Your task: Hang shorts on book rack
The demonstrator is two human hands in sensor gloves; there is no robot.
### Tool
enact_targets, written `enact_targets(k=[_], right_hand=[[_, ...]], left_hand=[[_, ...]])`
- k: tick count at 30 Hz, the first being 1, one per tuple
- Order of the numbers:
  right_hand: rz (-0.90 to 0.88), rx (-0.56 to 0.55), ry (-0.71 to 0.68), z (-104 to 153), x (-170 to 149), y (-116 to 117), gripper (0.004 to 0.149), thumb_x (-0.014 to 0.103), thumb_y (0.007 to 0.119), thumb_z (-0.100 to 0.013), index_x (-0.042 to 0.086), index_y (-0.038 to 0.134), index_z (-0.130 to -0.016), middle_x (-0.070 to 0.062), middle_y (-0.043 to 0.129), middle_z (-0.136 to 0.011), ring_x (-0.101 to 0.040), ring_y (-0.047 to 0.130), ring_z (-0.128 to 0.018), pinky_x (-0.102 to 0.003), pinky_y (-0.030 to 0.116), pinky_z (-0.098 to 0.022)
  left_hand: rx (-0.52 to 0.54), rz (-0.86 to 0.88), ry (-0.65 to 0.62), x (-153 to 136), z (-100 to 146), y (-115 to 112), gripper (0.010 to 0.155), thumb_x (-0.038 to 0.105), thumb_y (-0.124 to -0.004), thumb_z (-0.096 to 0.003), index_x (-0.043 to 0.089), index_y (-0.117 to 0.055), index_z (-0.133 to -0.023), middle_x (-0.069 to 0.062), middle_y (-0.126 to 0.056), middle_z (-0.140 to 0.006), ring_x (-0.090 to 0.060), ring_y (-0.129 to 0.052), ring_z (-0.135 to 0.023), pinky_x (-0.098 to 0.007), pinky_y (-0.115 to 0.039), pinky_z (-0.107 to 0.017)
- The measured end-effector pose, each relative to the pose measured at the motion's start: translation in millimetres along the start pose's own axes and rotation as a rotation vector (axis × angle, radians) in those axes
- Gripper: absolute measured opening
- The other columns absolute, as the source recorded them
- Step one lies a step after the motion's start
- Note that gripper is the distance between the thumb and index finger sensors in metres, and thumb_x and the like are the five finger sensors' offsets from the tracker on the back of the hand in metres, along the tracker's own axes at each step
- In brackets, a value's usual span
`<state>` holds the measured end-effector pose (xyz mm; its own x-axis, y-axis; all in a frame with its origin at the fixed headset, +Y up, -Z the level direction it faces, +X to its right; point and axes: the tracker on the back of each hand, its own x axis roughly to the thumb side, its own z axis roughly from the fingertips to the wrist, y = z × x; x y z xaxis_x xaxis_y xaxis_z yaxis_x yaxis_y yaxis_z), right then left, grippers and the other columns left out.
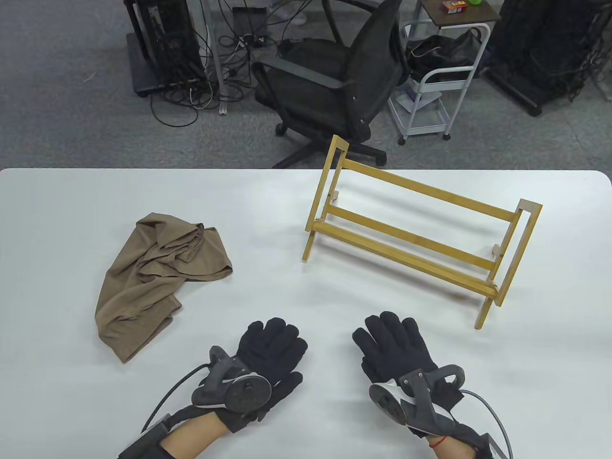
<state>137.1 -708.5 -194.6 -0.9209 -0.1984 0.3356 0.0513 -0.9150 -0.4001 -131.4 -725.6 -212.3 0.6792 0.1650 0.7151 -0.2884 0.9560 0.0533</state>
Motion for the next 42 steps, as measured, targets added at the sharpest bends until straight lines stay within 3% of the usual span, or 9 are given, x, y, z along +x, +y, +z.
enact_targets(k=[17, 42], right_hand=[[-0.01, 0.006, 0.006, -1, -1, 0, 0.054, 0.056, 0.065, -0.046, 0.042, 0.063, -0.098, 0.006, 0.064, -0.113, -0.025, 0.064, -0.107, -0.048, 0.056, -0.08], [-0.021, 0.017, 0.001, -2, -1, 2, 0.055, 0.056, 0.065, -0.045, 0.042, 0.063, -0.098, 0.006, 0.065, -0.113, -0.025, 0.064, -0.107, -0.048, 0.056, -0.079]], left_hand=[[0.015, -0.006, 0.03, -13, 1, 4, 0.062, 0.051, -0.067, -0.0483, 0.019, -0.07, -0.101, -0.011, -0.064, -0.109, -0.045, -0.056, -0.103, -0.071, -0.043, -0.066], [0.111, -0.059, 0.434, -121, 35, 34, 0.062, 0.051, -0.067, -0.0486, 0.018, -0.069, -0.101, -0.012, -0.06, -0.11, -0.046, -0.052, -0.104, -0.072, -0.042, -0.066]])
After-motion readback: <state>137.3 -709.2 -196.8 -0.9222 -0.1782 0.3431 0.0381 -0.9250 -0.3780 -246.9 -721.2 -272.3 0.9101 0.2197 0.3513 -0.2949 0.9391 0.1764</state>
